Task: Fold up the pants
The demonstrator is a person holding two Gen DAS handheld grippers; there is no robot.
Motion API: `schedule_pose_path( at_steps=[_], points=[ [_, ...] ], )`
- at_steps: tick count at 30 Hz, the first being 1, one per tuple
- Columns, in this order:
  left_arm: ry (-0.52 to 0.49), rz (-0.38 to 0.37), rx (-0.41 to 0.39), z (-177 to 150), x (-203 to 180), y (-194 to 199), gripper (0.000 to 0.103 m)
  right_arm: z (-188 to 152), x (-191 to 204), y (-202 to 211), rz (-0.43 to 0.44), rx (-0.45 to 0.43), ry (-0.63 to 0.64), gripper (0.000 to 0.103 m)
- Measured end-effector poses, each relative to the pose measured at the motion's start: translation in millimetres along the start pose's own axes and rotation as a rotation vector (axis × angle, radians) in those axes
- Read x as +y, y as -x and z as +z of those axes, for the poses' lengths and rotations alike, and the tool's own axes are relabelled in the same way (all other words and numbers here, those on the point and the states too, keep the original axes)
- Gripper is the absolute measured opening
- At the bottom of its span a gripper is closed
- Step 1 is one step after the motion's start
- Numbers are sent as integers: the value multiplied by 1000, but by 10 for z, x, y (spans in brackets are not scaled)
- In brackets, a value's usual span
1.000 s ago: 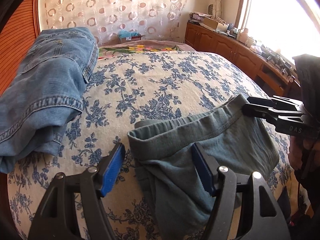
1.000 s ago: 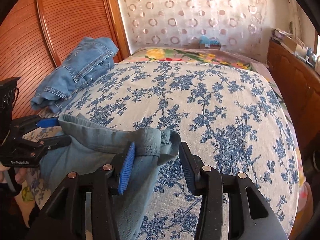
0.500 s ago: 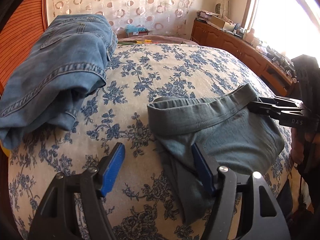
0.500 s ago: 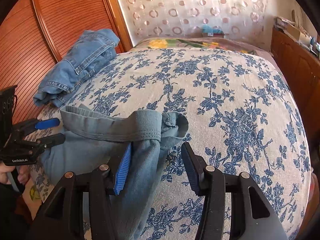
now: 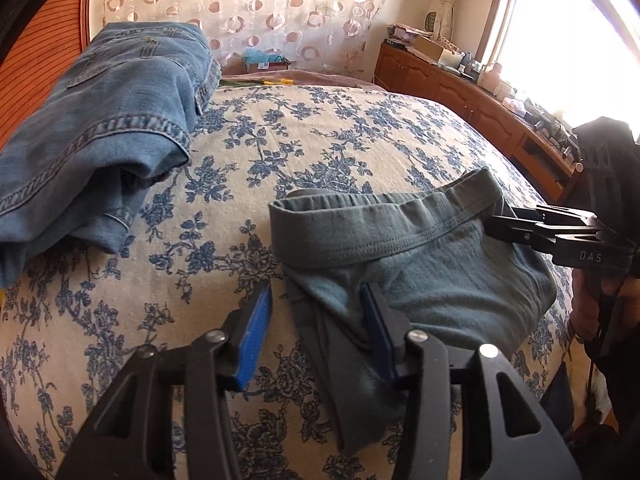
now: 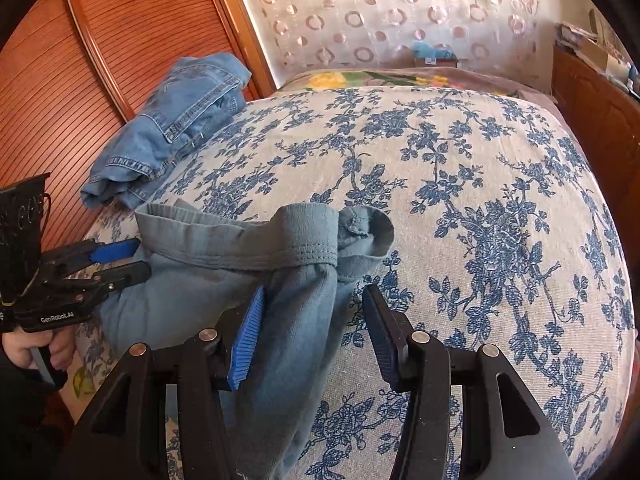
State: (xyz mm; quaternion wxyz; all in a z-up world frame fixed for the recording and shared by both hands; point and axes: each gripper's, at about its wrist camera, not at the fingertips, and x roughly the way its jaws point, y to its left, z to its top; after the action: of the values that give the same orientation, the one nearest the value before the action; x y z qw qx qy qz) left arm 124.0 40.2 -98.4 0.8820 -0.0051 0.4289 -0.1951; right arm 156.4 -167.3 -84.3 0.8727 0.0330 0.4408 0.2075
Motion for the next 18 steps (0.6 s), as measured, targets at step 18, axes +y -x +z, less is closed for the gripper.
schedule_pose_path(
  at_steps=[18],
  points=[
    [24, -66, 1, 34, -2, -65, 8, -27, 84, -46, 83, 19, 13, 18]
  ],
)
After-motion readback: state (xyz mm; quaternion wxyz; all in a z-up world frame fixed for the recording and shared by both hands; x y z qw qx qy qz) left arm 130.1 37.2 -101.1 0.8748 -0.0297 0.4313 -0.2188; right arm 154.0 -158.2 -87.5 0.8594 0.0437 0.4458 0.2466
